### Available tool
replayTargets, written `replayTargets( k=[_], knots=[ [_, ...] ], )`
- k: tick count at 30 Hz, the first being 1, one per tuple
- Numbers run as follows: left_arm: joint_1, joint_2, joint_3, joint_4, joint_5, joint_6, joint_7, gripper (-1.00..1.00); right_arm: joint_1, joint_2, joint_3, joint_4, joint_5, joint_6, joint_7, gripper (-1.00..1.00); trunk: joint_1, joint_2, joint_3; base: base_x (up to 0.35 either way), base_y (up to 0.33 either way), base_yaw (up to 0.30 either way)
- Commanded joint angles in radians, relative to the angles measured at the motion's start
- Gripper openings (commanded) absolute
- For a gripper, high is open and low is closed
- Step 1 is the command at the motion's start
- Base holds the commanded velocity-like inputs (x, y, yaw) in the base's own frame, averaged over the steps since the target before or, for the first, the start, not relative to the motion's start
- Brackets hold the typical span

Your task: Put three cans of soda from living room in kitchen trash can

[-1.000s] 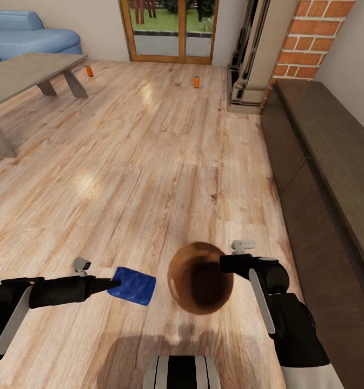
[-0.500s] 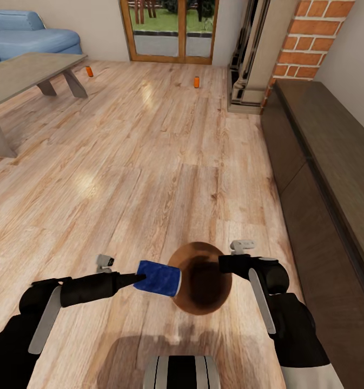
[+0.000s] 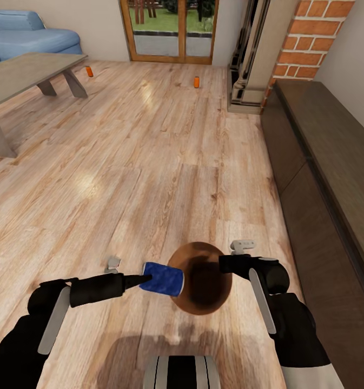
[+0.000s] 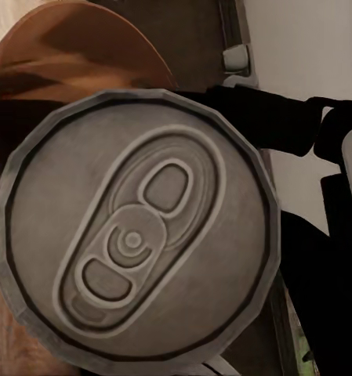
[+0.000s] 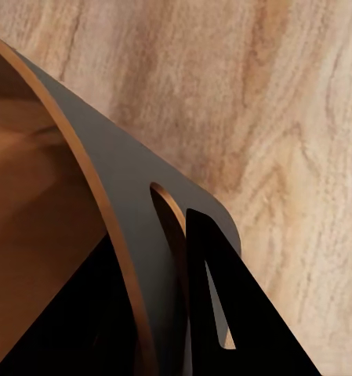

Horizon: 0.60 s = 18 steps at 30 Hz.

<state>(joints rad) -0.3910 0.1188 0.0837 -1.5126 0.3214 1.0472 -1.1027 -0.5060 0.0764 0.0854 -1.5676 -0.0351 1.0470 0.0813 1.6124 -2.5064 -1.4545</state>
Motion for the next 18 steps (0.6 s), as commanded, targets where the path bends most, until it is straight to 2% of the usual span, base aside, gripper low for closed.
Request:
replayTargets(
  k=[1, 9, 12, 13, 14, 15, 18],
  knots=[
    [0.0, -0.009, 0.0, 0.0, -0.001, 0.0, 0.002, -1.0, 0.0, -0.001, 0.0, 0.0, -0.016, 0.0, 0.002, -1.0, 0.0, 0.0, 0.0, 0.0, 0.0, 0.0],
    [0.0, -0.049, -0.001, 0.001, 0.023, 0.0, 0.007, -1.0, 0.0, 0.0, 0.0, 0.0, -0.016, 0.0, 0.002, -1.0, 0.0, 0.0, 0.0, 0.0, 0.0, 0.0],
    [0.0, -0.083, -0.001, 0.002, 0.02, 0.0, 0.041, -1.0, 0.0, -0.001, 0.0, 0.0, -0.016, 0.0, 0.002, -1.0, 0.0, 0.0, 0.0, 0.0, 0.0, 0.0],
    [0.0, -0.112, -0.002, 0.003, 0.017, 0.0, 0.089, -1.0, 0.0, -0.001, 0.0, 0.0, -0.016, 0.0, 0.002, -1.0, 0.0, 0.0, 0.0, 0.0, 0.0, 0.0],
    [0.0, -0.198, -0.024, 0.006, 0.015, 0.0, 0.251, -1.0, 0.0, -0.001, 0.0, 0.0, -0.016, 0.0, 0.002, -1.0, 0.0, 0.0, 0.0, 0.0, 0.0, 0.0],
    [0.0, -0.215, -0.041, 0.005, 0.014, 0.0, 0.29, -1.0, 0.0, -0.002, -0.001, 0.0, -0.016, 0.0, 0.002, -1.0, 0.0, 0.0, 0.0, 0.0, 0.0, 0.0],
    [0.0, -0.229, -0.06, 0.005, 0.014, 0.0, 0.342, -1.0, 0.0, -0.003, -0.002, 0.0, -0.016, 0.0, 0.002, -1.0, 0.0, 0.0, 0.0, 0.0, 0.0, 0.0]
  ],
)
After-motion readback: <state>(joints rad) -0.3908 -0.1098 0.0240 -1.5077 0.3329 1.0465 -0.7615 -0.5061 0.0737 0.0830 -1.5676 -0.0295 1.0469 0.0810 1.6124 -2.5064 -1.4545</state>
